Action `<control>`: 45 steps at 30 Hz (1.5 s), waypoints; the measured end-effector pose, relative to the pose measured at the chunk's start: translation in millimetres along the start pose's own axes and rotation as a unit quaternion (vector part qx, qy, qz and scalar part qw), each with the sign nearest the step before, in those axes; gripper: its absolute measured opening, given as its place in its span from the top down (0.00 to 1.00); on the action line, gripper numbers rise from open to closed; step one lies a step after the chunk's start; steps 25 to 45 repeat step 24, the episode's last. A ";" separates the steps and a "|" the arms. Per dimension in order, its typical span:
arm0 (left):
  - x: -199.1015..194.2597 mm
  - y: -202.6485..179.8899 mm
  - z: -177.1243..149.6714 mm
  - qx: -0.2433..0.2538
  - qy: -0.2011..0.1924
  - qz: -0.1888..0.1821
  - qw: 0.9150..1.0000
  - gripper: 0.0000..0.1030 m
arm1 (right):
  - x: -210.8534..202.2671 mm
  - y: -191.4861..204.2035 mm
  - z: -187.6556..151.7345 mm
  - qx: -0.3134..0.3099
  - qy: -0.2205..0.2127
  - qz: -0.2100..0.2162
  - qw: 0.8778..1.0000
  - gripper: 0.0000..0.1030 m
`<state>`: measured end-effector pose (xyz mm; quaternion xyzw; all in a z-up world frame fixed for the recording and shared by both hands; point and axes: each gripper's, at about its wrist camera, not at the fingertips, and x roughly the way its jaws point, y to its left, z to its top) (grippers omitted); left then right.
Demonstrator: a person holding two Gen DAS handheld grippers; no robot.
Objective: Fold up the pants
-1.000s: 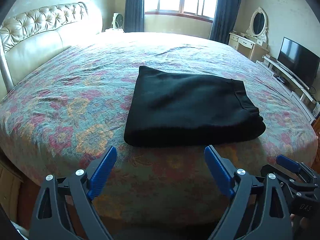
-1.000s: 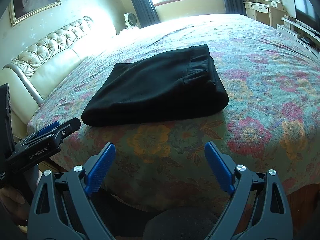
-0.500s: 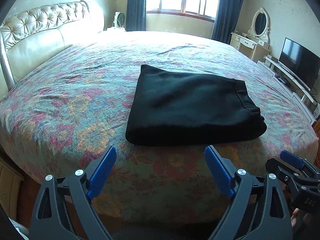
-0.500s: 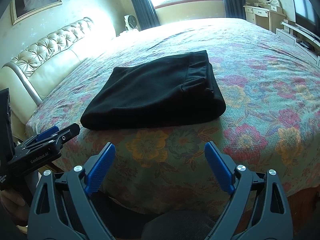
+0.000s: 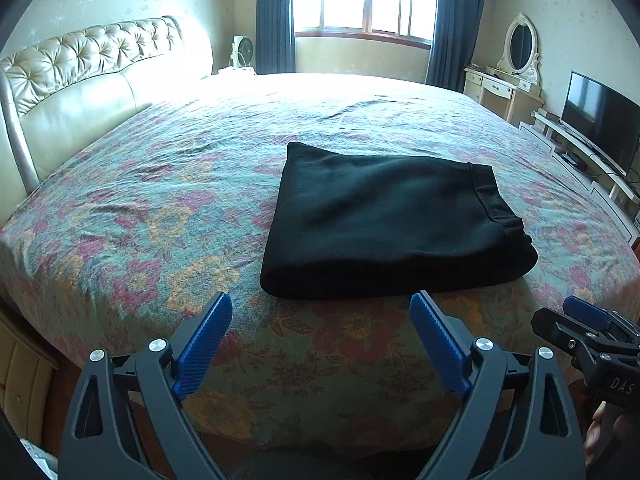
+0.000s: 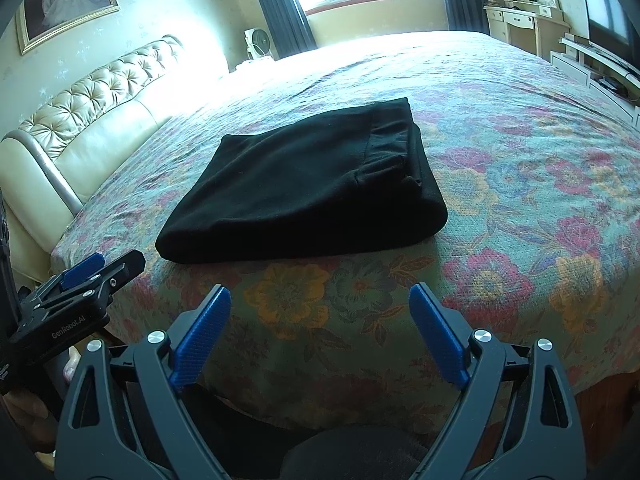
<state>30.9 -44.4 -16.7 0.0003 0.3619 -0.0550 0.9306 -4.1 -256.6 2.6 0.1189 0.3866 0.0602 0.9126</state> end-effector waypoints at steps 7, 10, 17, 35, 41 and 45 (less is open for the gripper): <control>1.1 -3.1 1.5 0.022 0.008 -0.015 1.000 0.13 | 4.9 1.8 -5.8 -0.001 0.009 0.001 1.000 0.12; 4.4 -2.7 -0.4 0.023 0.016 -0.017 0.999 0.13 | 5.6 2.0 -6.7 -0.001 0.012 0.003 1.000 0.12; 1.7 -0.3 -0.3 0.001 0.005 -0.022 1.000 0.13 | 6.2 0.9 -7.4 0.002 0.015 0.003 1.000 0.12; 3.7 1.1 -1.8 -0.010 0.014 -0.026 1.000 0.13 | 6.1 2.2 -8.5 0.000 0.016 0.003 1.000 0.12; 3.7 1.1 -1.8 -0.010 0.014 -0.026 1.000 0.13 | 6.1 2.2 -8.5 0.000 0.016 0.003 1.000 0.12; 3.7 1.1 -1.8 -0.010 0.014 -0.026 1.000 0.13 | 6.1 2.2 -8.5 0.000 0.016 0.003 1.000 0.12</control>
